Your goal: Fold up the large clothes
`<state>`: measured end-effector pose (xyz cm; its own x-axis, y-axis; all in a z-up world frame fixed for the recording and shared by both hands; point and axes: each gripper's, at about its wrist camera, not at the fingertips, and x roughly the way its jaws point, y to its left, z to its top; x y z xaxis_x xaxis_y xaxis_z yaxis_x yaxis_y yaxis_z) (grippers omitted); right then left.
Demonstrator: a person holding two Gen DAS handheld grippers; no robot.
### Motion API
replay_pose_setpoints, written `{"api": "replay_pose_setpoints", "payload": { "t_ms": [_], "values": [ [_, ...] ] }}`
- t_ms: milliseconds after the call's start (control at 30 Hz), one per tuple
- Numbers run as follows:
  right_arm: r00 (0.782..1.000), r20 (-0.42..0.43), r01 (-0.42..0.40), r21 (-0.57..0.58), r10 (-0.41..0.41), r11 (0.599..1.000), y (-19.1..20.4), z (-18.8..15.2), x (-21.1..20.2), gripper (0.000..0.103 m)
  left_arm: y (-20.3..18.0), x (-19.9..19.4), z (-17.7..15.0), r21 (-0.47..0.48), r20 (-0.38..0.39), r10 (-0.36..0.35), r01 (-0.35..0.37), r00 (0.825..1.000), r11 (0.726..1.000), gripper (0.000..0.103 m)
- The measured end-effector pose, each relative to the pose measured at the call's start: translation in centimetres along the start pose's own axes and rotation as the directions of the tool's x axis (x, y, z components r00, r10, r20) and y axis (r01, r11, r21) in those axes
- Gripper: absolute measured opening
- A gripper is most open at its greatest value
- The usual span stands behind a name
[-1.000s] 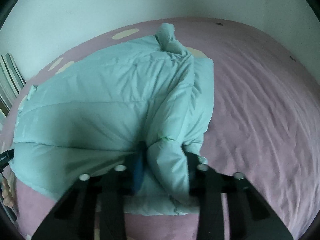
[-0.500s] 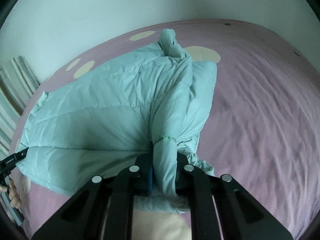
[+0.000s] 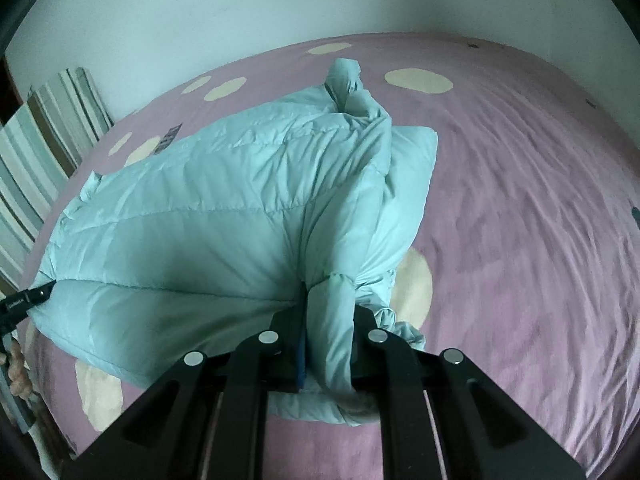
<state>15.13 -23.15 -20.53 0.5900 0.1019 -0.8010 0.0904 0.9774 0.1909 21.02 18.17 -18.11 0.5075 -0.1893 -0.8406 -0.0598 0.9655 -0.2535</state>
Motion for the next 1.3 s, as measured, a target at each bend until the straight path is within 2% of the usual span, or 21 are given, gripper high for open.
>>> {"api": "replay_pose_setpoints", "payload": {
  "t_ms": [233,367,500,567,633,733,833,933,1167,1300],
  "values": [
    [1.0,0.005,0.013,-0.003,-0.013,1.0,0.2,-0.3,0.0,0.014,0.4,1.3,0.4,-0.004,-0.009,-0.002,0.002,1.0,1.0,0.011],
    [0.999,0.004,0.039,-0.002,-0.039,0.999,0.3,-0.2,-0.2,0.026,0.3,1.3,0.2,0.001,-0.014,0.009,-0.009,1.0,1.0,0.015],
    [0.998,0.015,0.055,-0.001,-0.055,0.998,0.1,-0.2,-1.4,0.029,1.0,0.7,0.0,-0.022,-0.025,0.005,-0.006,1.0,1.0,0.024],
    [0.998,0.028,0.057,0.013,-0.058,0.998,-0.1,0.0,-2.3,0.03,1.2,0.3,0.0,-0.023,-0.025,0.008,-0.009,1.0,1.0,0.032],
    [0.997,0.052,0.063,0.019,-0.064,0.998,-0.2,0.2,-3.4,0.03,1.4,0.0,-0.1,-0.02,-0.02,0.013,-0.014,1.0,1.0,0.048],
    [0.994,0.091,0.055,0.018,-0.057,0.998,0.2,0.4,-5.1,0.03,1.6,-0.5,-0.3,-0.016,-0.014,0.013,-0.013,1.0,1.0,0.058],
    [0.993,0.116,0.018,-0.001,-0.018,1.0,1.5,0.6,-5.9,0.029,1.7,-1.0,-0.1,-0.02,0.0,0.019,-0.019,1.0,1.0,0.064],
    [0.995,0.1,-0.025,-0.037,0.028,0.999,3.3,1.0,-5.3,0.021,1.8,-1.5,0.0,-0.016,0.007,0.012,-0.012,1.0,1.0,0.07],
    [0.991,0.069,-0.105,-0.131,0.114,0.986,9.3,2.3,-2.8,0.019,1.6,-1.5,0.3,-0.004,0.007,0.009,-0.009,1.0,1.0,0.071],
    [0.989,0.069,-0.114,-0.172,0.127,0.978,11.9,3.2,-1.2,0.015,1.9,-1.2,0.5,-0.017,-0.001,0.004,-0.004,1.0,1.0,0.071]
  ]
}}
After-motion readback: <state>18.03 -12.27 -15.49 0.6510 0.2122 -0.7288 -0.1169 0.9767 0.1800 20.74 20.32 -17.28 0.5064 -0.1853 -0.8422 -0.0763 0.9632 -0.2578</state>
